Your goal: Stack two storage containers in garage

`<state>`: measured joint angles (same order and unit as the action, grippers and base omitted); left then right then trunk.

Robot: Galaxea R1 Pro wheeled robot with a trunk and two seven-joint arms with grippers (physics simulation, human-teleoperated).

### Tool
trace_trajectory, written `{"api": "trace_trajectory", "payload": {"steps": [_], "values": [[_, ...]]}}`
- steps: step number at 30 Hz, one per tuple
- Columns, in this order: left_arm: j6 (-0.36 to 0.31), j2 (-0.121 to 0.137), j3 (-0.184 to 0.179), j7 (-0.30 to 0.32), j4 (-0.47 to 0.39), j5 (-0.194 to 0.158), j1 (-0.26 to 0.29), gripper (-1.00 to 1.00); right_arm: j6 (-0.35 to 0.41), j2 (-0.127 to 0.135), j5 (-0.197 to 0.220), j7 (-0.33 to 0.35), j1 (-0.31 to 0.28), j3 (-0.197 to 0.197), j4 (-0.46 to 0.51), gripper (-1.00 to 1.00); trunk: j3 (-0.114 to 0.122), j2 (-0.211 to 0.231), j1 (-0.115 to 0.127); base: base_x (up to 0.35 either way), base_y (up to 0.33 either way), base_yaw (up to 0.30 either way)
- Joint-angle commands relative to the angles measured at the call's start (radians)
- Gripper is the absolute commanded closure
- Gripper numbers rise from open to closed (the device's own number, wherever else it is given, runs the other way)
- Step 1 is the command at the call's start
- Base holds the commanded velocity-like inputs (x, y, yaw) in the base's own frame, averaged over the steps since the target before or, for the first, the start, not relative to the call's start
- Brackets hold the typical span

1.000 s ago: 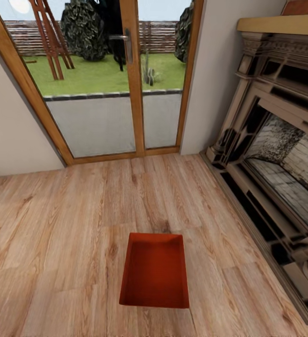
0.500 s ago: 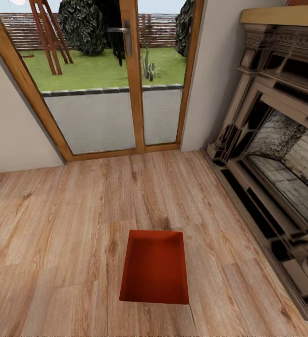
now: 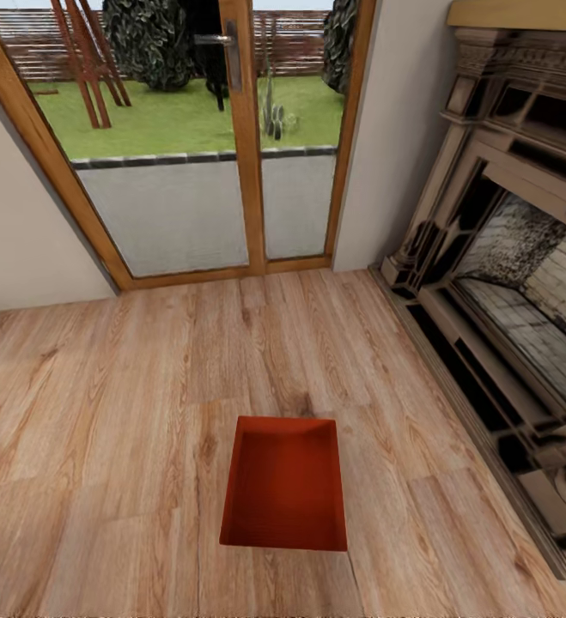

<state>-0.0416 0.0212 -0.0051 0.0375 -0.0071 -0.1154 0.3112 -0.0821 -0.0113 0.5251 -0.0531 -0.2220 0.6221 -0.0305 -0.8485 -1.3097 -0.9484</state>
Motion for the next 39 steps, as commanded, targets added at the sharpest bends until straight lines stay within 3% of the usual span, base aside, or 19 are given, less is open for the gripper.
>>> {"api": "trace_trajectory", "payload": {"steps": [1,28,39], "values": [[-0.004,0.000,-0.001,0.004,-0.001,-0.010,0.000,-1.00,-0.005,-0.001,0.009,-0.001,-0.001,0.008,-0.003,-1.00,-0.002,0.000,0.000,0.000,0.000,0.000],[-0.004,0.000,-0.001,0.004,-0.001,-0.010,0.000,-1.00,-0.005,-0.001,0.009,-0.001,-0.001,0.008,-0.003,-1.00,-0.045,0.000,0.000,0.000,0.000,0.000],[-0.004,0.000,-0.001,0.004,-0.001,-0.010,0.000,-1.00,-0.005,-0.001,0.009,-0.001,-0.001,0.008,-0.003,-1.00,-0.048,0.000,0.000,0.000,0.000,0.000]]}}
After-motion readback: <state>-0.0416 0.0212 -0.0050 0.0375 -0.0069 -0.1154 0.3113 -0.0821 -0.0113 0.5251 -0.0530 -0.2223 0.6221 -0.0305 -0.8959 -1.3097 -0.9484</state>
